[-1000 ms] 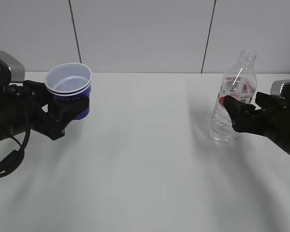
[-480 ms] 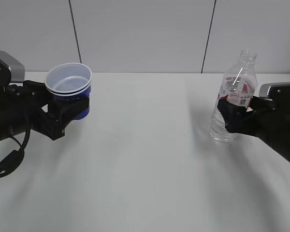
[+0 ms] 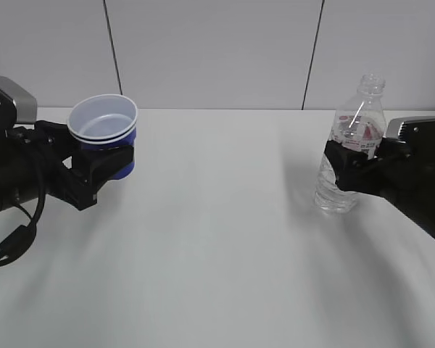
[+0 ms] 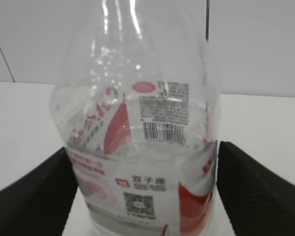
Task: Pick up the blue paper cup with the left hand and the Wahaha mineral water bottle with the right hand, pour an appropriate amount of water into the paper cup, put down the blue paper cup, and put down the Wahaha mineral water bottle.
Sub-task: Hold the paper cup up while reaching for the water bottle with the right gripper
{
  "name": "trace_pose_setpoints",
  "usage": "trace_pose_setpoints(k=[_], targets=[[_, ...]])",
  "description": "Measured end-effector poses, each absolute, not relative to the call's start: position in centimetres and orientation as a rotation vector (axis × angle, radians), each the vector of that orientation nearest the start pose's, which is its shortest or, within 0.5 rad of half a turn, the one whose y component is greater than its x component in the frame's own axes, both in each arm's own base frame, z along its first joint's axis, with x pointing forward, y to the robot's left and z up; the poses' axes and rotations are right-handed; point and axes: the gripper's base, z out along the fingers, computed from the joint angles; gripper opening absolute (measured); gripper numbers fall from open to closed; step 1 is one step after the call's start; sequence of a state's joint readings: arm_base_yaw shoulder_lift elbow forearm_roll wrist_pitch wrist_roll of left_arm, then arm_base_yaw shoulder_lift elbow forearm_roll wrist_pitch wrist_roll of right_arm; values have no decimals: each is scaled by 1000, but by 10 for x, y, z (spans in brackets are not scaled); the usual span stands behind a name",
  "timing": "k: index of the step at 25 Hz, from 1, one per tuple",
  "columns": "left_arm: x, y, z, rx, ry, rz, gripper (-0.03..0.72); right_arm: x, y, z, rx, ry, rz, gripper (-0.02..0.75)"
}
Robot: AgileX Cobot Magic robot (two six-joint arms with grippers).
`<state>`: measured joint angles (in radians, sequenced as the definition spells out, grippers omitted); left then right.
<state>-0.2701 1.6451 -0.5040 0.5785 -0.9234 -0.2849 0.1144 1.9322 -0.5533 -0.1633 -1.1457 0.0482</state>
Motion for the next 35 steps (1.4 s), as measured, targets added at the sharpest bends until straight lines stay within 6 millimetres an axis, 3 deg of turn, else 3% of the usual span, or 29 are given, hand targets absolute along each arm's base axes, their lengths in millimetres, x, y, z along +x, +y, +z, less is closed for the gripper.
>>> trace_pose_setpoints(k=[16, 35], targets=[[262, -114, 177, 637, 1680, -532, 477, 327, 52, 105, -234, 1740, 204, 647], [262, -114, 177, 637, 1680, -532, 477, 334, 53, 100, -231, 1733, 203, 628]])
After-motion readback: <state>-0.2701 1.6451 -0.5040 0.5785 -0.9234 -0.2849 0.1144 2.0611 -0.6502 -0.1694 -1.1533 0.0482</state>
